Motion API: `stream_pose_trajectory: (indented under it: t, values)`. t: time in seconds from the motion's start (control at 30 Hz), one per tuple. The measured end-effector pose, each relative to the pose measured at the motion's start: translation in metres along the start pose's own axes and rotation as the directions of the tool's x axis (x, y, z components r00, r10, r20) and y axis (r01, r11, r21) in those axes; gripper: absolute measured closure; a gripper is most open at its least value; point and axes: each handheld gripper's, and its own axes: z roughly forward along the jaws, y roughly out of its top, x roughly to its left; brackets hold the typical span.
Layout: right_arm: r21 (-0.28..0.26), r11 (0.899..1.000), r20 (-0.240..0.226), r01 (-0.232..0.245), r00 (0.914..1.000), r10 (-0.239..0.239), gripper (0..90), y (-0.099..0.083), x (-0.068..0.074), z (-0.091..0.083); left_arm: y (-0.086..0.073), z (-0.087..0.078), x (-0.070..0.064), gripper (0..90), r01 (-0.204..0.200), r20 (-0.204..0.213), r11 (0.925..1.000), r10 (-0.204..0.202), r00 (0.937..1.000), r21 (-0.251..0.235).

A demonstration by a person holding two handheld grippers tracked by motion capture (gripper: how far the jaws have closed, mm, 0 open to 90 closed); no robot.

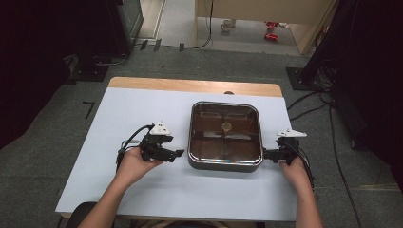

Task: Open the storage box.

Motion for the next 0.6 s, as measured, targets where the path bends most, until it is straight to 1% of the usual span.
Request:
stream_pose_trajectory:
  t: [0.07, 0.17, 0.33, 0.37, 0.4, 0.47, 0.5, 0.6]
  values:
    - [0.000, 1.000, 0.000, 0.001, 1.0000, -0.001, 0.0, 0.000, 0.000, 0.000, 0.007, 0.002, -0.001, 27.5, -0.004, 0.020, 1.0000, 0.004, 0.9998, -0.001]
    - [-0.001, 1.000, 0.001, 0.002, 1.0000, -0.002, 0.0, 0.000, 0.000, 0.000, 0.015, 0.004, -0.003, 26.8, -0.022, 0.029, 0.9997, 0.022, 0.9993, -0.008]
    - [-0.002, 1.000, 0.003, 0.004, 1.0000, -0.004, 0.0, 0.000, 0.000, 0.000, 0.031, 0.011, -0.005, 23.9, -0.030, 0.068, 0.9995, 0.031, 0.9972, -0.013]
    - [-0.002, 1.000, 0.003, 0.004, 1.0000, -0.004, 0.0, 0.000, 0.000, 0.000, 0.033, 0.012, -0.005, 23.2, -0.030, 0.077, 0.9994, 0.031, 0.9966, -0.015]
    - [-0.002, 1.000, 0.003, 0.004, 1.0000, -0.004, 0.0, 0.000, 0.000, 0.000, 0.033, 0.012, -0.005, 22.6, -0.030, 0.077, 0.9994, 0.031, 0.9966, -0.015]
    - [-0.002, 1.000, 0.003, 0.003, 1.0000, -0.003, 0.0, 0.000, 0.000, 0.000, 0.042, 0.018, -0.006, 22.6, -0.030, 0.114, 0.9993, 0.033, 0.9930, -0.023]
    - [-0.002, 1.000, 0.004, 0.004, 1.0000, -0.004, 0.0, 0.000, 0.000, 0.000, 0.044, 0.019, -0.008, 23.0, -0.041, 0.121, 0.9989, 0.043, 0.9917, -0.023]
    - [-0.002, 1.000, 0.004, 0.004, 1.0000, -0.004, 0.0, 0.000, 0.000, 0.000, 0.053, 0.026, -0.012, 25.2, -0.077, 0.123, 0.9970, 0.078, 0.9894, -0.014]
